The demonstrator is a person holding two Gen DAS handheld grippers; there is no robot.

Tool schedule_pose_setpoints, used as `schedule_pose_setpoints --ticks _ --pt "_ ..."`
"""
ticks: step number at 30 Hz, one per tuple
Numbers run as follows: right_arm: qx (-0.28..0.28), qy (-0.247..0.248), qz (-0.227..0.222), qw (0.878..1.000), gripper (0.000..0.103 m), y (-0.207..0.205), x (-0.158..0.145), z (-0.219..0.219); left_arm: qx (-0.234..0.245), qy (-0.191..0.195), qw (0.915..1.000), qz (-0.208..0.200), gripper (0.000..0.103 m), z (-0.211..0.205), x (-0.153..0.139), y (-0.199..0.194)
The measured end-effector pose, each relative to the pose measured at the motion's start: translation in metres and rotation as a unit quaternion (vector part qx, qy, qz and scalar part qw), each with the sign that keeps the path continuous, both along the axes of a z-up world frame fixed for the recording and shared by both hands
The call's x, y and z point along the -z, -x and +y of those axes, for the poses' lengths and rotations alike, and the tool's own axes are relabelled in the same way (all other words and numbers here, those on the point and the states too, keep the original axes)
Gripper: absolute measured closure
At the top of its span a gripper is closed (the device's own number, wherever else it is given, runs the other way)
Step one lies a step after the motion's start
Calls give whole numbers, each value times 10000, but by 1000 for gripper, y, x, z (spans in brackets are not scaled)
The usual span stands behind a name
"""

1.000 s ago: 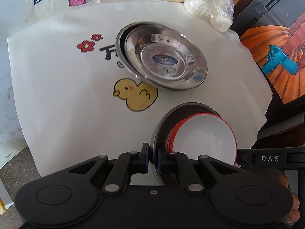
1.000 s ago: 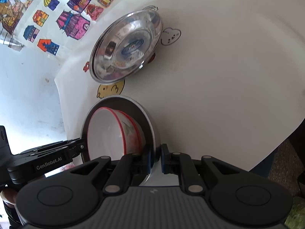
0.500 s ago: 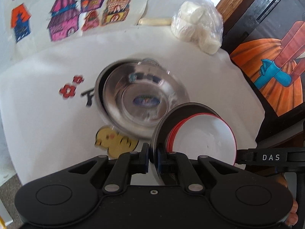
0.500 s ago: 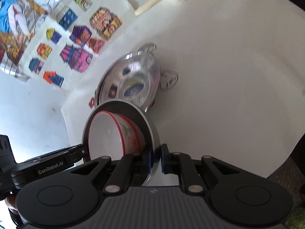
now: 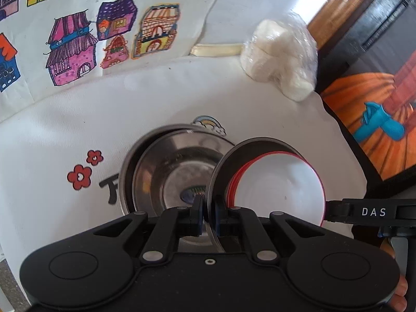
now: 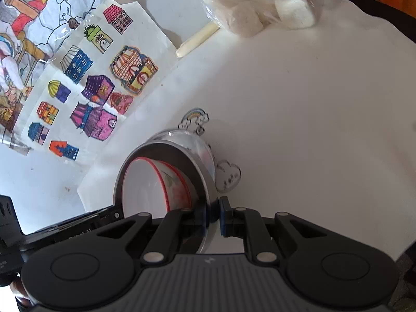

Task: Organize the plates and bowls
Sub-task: 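Lift the steel bowl stack with both grippers toward the steel plates, then lower the steel bowl stack onto the steel plates with both grippers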

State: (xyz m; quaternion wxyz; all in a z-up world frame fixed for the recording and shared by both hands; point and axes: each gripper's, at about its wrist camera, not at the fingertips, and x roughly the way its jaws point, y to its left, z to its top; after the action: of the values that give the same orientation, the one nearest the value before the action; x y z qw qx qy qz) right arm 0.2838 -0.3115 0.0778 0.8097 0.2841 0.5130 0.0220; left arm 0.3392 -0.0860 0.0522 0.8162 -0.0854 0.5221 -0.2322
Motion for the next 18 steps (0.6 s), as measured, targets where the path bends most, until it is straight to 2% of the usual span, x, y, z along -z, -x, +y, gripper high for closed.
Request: schedule_pose_setpoints --ticks 9,18 --pt "-153 17 36 9999 90 -29 18 5 -222 14 9997 76 97 10 8 -23" --pt "-240 55 75 9997 90 -43 22 14 -358 76 9993 107 97 20 12 -33"
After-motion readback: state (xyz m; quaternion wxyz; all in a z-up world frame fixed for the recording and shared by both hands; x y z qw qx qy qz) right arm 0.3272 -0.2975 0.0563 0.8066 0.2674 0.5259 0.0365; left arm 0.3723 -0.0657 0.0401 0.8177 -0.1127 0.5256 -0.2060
